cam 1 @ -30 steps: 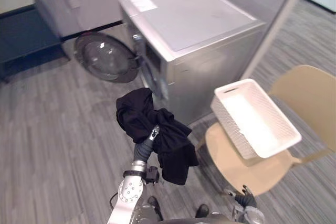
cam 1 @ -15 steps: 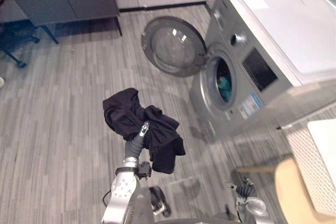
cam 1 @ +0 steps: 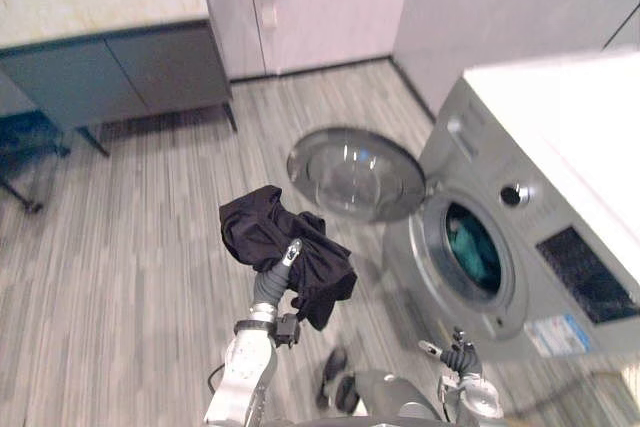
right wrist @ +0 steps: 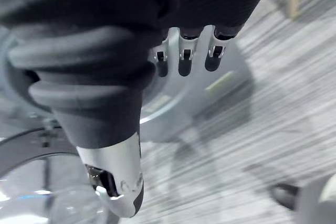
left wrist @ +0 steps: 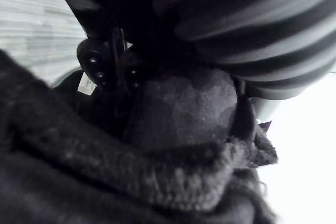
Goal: Pick up the laundry basket with both hands and put the clothes into the washing machine.
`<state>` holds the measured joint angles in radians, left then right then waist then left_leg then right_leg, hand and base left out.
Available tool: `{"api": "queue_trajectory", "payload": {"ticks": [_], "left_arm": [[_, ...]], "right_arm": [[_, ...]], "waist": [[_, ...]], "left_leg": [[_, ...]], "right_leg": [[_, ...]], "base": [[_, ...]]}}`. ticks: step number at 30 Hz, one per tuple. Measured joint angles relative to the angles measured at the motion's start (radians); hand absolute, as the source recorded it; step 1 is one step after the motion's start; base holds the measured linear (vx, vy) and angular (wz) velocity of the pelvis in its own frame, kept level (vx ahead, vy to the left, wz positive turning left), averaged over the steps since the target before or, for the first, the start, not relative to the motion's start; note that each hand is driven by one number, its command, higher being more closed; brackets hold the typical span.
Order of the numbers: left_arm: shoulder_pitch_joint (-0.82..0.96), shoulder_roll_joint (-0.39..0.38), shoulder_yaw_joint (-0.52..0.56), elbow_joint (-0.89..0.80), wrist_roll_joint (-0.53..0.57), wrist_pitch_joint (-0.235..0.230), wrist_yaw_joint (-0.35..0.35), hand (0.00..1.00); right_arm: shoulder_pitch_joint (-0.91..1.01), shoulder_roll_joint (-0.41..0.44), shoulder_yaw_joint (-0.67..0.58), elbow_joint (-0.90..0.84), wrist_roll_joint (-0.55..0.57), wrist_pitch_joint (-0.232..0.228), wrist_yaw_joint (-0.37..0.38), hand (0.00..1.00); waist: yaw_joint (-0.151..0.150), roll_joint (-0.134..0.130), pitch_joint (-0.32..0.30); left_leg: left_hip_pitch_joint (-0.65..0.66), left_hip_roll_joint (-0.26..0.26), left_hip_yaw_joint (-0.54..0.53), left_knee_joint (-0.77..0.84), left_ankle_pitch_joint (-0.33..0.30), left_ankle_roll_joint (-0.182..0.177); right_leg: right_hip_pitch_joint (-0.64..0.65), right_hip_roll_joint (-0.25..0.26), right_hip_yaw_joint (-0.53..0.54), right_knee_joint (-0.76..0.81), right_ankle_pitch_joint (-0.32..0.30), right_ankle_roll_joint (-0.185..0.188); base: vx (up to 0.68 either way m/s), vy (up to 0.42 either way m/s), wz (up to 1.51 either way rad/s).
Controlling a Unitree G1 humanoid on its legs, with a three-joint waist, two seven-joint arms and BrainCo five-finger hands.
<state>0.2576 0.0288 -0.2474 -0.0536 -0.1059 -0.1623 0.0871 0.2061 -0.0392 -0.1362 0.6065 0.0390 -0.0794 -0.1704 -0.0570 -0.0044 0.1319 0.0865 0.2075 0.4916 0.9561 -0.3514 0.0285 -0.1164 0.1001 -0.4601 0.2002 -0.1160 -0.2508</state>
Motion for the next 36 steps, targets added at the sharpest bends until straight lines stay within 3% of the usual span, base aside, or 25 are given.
{"api": "queue_trajectory", "payload": {"ticks": [2,4,6,8,9,10,11,12,14,17,19,23,24,26,27,29,30,31,32,34,35,36], "left_arm": [[0.018,-0.005,-0.009,-0.037,-0.001,-0.001,0.000,1.00],[0.032,-0.013,-0.012,-0.039,-0.002,-0.001,0.000,1.00],[0.045,-0.020,-0.015,-0.039,-0.002,0.001,0.001,1.00],[0.044,-0.027,-0.018,-0.038,-0.001,0.002,0.001,1.00],[0.037,-0.029,-0.021,-0.038,0.001,0.001,0.001,1.00],[0.030,-0.037,-0.027,-0.037,0.004,0.001,0.000,1.00],[0.027,-0.047,-0.030,-0.037,0.006,0.001,0.000,1.00],[0.019,-0.038,-0.028,-0.029,0.010,0.006,0.002,1.00],[0.022,-0.032,-0.028,-0.038,0.012,0.005,0.002,1.00],[0.027,-0.022,-0.028,-0.052,0.012,0.006,0.002,1.00],[0.027,-0.004,-0.024,-0.058,0.012,0.005,0.002,1.00],[0.010,0.016,-0.023,-0.038,0.012,0.005,0.000,1.00],[-0.002,0.017,-0.023,-0.019,0.012,0.004,-0.001,1.00],[-0.031,0.034,-0.015,0.039,0.012,0.005,0.001,1.00],[-0.043,0.040,-0.015,0.070,0.012,0.008,0.001,1.00],[-0.043,0.033,-0.015,0.077,0.012,0.010,0.000,1.00],[-0.043,0.028,-0.015,0.077,0.012,0.010,0.000,1.00],[-0.043,0.024,-0.012,0.077,0.012,0.011,0.000,1.00],[-0.037,0.017,-0.014,0.077,0.011,0.011,-0.001,1.00],[-0.028,0.004,-0.018,0.077,0.009,0.012,-0.001,1.00],[-0.019,-0.003,-0.027,0.076,0.006,0.013,-0.002,1.00],[-0.019,-0.004,-0.028,0.076,0.005,0.013,-0.005,1.00]], "right_arm": [[-0.004,0.002,-0.001,-0.033,0.002,-0.008,-0.001,0.00],[-0.012,0.003,-0.002,-0.045,0.002,-0.009,-0.001,0.00],[-0.020,0.005,-0.003,-0.042,0.001,-0.003,-0.001,0.00],[-0.027,0.014,-0.003,-0.043,-0.001,0.000,-0.003,0.00],[-0.029,0.015,-0.004,-0.043,-0.001,0.000,-0.004,0.00],[-0.027,0.012,-0.005,-0.045,-0.001,-0.001,-0.005,0.00],[-0.021,0.009,-0.006,-0.048,-0.001,-0.001,-0.005,0.00],[-0.014,0.029,-0.016,-0.038,0.000,0.008,-0.008,0.00],[0.021,0.060,0.001,-0.068,-0.001,0.006,-0.004,0.00],[0.012,0.068,0.021,-0.076,-0.001,0.002,-0.002,0.00],[-0.030,0.070,0.027,-0.050,-0.002,-0.006,-0.002,0.00],[-0.087,0.037,0.022,0.080,-0.011,-0.008,-0.002,0.00],[-0.086,0.032,0.012,0.092,-0.011,-0.006,-0.003,0.00],[-0.089,0.019,0.005,0.126,-0.012,0.002,-0.004,0.00],[-0.091,0.010,0.005,0.135,-0.012,0.004,-0.005,0.00],[-0.102,-0.023,0.007,0.150,-0.013,0.003,-0.005,0.00],[-0.106,-0.030,0.008,0.157,-0.013,0.004,-0.003,0.00],[-0.106,-0.032,0.008,0.161,-0.013,0.008,-0.003,0.00],[-0.101,-0.030,0.008,0.159,-0.013,0.009,-0.003,0.00],[-0.086,-0.033,0.007,0.154,-0.012,0.009,-0.004,0.00],[-0.079,-0.036,0.006,0.155,-0.009,0.008,-0.008,0.00],[-0.081,-0.040,0.005,0.154,-0.008,0.008,-0.014,0.00]], "waist": [[0.038,-0.010,-0.004],[0.060,-0.010,-0.005],[0.080,-0.009,-0.005],[0.074,-0.014,-0.008],[0.073,-0.013,-0.010],[0.070,0.007,-0.014],[0.069,0.032,-0.017],[0.065,0.001,-0.022],[0.065,-0.035,-0.035],[0.071,-0.041,-0.038],[0.068,-0.037,-0.035],[0.041,-0.022,-0.025],[0.037,-0.017,-0.022],[0.016,-0.018,-0.020],[0.015,-0.008,-0.016],[0.016,0.036,-0.009],[0.016,0.041,-0.009],[0.018,0.041,-0.007],[0.019,0.042,0.013],[0.019,0.054,0.027],[0.036,0.047,0.036],[0.042,0.044,0.037]], "left_leg": [[-0.132,0.070,-0.033,0.136,0.000,0.001],[-0.251,0.089,-0.097,0.126,-0.004,-0.006],[-0.314,0.080,-0.178,0.007,-0.004,-0.009],[-0.334,-0.001,-0.326,-0.273,0.008,-0.030],[-0.328,-0.038,-0.387,-0.390,0.031,-0.053],[-0.313,-0.060,-0.463,-0.546,0.135,-0.067],[-0.307,-0.051,-0.492,-0.599,0.240,-0.083],[-0.285,-0.059,-0.463,-0.577,0.218,-0.105],[-0.238,-0.092,-0.388,-0.611,0.197,-0.072],[-0.205,-0.086,-0.289,-0.617,0.170,-0.048],[-0.146,-0.078,-0.182,-0.682,0.162,-0.044],[-0.111,-0.064,-0.079,-0.746,0.159,-0.059],[-0.107,-0.057,-0.071,-0.744,0.159,-0.062],[-0.085,-0.044,-0.064,-0.736,0.160,-0.081],[-0.065,-0.034,-0.065,-0.738,0.161,-0.095],[-0.050,0.012,-0.075,-0.730,0.158,-0.112],[-0.059,0.024,-0.075,-0.703,0.154,-0.119],[-0.101,0.059,-0.085,-0.573,0.148,-0.121],[-0.146,0.112,-0.125,-0.389,0.157,-0.106],[-0.207,0.168,-0.191,-0.189,0.196,-0.043],[-0.290,0.178,-0.252,-0.010,0.178,-0.011],[-0.307,0.163,-0.261,-0.002,0.168,0.002]], "right_leg": [[0.061,0.004,0.078,-0.035,-0.007,0.013],[0.100,0.001,0.168,-0.063,-0.002,0.024],[0.133,-0.003,0.262,-0.072,0.007,0.044],[0.155,-0.023,0.371,-0.057,0.000,0.081],[0.151,-0.032,0.410,-0.042,-0.014,0.109],[0.146,-0.026,0.452,-0.017,-0.038,0.151],[0.148,-0.010,0.470,-0.006,-0.052,0.172],[0.145,-0.040,0.505,0.021,-0.074,0.204],[0.146,-0.087,0.528,0.027,-0.090,0.240],[0.121,-0.105,0.572,0.035,-0.072,0.273],[0.066,-0.124,0.502,0.078,-0.060,0.314],[-0.018,-0.209,0.168,0.080,-0.067,0.301],[-0.028,-0.217,0.154,0.077,-0.067,0.301],[-0.043,-0.248,0.103,0.055,0.004,0.271],[-0.024,-0.227,0.093,0.047,0.011,0.257],[-0.012,-0.174,0.134,0.024,0.009,0.253],[-0.011,-0.165,0.143,0.019,0.004,0.246],[0.007,-0.149,0.156,0.005,-0.013,0.233],[0.061,-0.123,0.155,-0.012,-0.017,0.222],[0.128,-0.086,0.159,-0.037,-0.023,0.210],[0.178,-0.069,0.188,-0.063,-0.047,0.178],[0.184,-0.073,0.203,-0.065,-0.055,0.172]], "base": [[0.33,0.102,-0.93],[0.34,0.168,-1.35],[0.36,0.241,-1.57],[0.42,0.349,-1.53],[0.41,0.409,-1.52],[0.33,0.364,-1.18],[0.31,0.364,-1.11],[0.31,0.329,-0.81],[0.27,0.287,-0.76],[0.09,0.189,-0.96],[0.00,0.112,-1.37],[0.02,-0.027,-0.92],[0.12,-0.134,-0.41],[0.10,-0.104,-0.20],[0.14,-0.145,-0.45],[0.20,-0.234,-0.67],[0.18,-0.236,-0.49],[0.20,-0.241,-0.32],[0.17,-0.200,-0.26],[0.17,-0.112,-0.27],[0.15,-0.018,-0.45],[0.12,0.028,-0.57]]}}
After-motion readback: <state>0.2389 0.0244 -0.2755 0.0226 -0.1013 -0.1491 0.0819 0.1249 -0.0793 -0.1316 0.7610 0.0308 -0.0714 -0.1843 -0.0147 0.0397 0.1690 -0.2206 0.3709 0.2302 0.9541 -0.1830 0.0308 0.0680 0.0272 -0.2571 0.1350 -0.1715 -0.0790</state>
